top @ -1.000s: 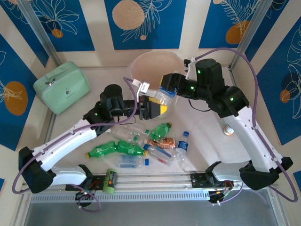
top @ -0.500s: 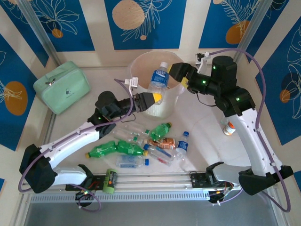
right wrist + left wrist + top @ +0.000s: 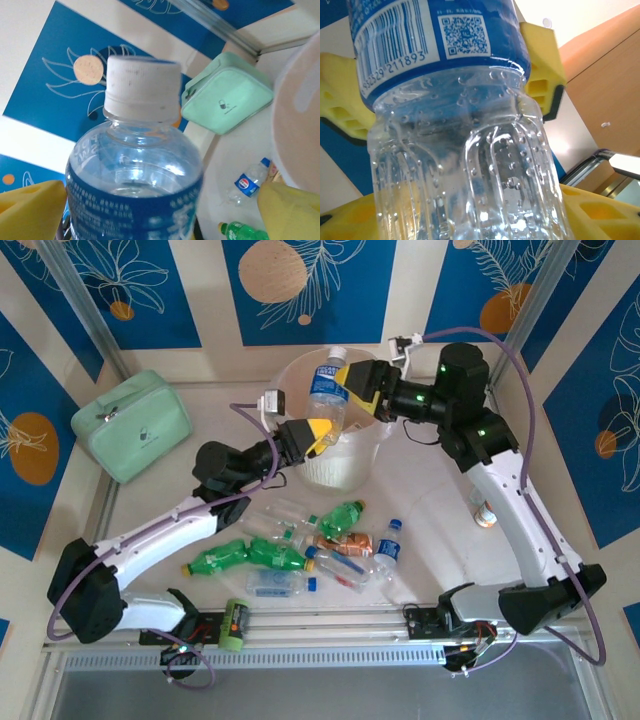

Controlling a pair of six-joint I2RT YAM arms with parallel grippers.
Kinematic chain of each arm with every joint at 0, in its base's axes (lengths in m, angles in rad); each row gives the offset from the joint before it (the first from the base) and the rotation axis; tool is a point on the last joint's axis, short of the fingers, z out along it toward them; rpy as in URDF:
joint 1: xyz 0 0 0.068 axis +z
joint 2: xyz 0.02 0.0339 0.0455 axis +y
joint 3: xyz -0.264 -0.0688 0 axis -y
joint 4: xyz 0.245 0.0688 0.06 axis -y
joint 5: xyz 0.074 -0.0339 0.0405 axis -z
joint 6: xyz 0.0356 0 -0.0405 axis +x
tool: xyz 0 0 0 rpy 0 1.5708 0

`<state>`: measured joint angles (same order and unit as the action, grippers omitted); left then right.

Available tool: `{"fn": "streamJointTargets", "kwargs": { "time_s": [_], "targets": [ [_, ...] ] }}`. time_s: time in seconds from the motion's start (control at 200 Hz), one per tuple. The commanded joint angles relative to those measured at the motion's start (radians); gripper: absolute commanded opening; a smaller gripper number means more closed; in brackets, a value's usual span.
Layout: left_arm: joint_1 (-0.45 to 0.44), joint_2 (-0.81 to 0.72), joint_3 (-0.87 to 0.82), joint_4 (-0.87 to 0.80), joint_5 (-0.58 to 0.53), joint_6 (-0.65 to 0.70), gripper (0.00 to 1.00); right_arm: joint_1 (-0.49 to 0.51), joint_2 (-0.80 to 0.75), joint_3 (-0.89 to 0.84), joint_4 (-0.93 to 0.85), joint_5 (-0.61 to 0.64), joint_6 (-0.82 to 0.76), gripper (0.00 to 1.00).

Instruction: Put the plastic bottles in the bin

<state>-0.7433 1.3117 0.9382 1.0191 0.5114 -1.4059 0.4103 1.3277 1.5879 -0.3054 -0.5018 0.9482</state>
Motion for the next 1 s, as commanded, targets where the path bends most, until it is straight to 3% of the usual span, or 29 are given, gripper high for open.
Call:
{"fn": "streamJointTargets", "kwargs": {
  "time_s": [0.0, 0.105, 0.675, 0.915, 0.94, 0.995],
  "targets": [
    [0.002, 0.010, -0.002, 0.131, -0.017, -0.048, 0.52, 0.017, 0.021, 0.031, 0.047, -0.053, 0.009, 0.99],
    [0.002, 0.031, -0.001, 0.188, -0.024, -0.081, 0.52, 0.027, 0.031, 0.036, 0.055, -0.043, 0.012, 0.99],
    [0.003, 0.077, -0.002, 0.204, -0.016, -0.096, 0.54, 0.036, 0.044, 0.053, 0.048, -0.019, -0.001, 0.64],
    [0.003, 0.023, 0.007, 0.058, 0.030, 0.016, 0.89, 0.033, 0.044, 0.058, 0.032, 0.001, -0.005, 0.59],
    [0.003, 0.007, 0.007, 0.015, 0.032, 0.042, 0.99, 0.030, 0.046, 0.060, 0.026, 0.005, -0.008, 0.59],
    [0.002, -0.034, 0.002, -0.091, 0.026, 0.114, 1.00, 0.027, 0.051, 0.073, -0.004, 0.027, -0.018, 0.59]
  ]
}}
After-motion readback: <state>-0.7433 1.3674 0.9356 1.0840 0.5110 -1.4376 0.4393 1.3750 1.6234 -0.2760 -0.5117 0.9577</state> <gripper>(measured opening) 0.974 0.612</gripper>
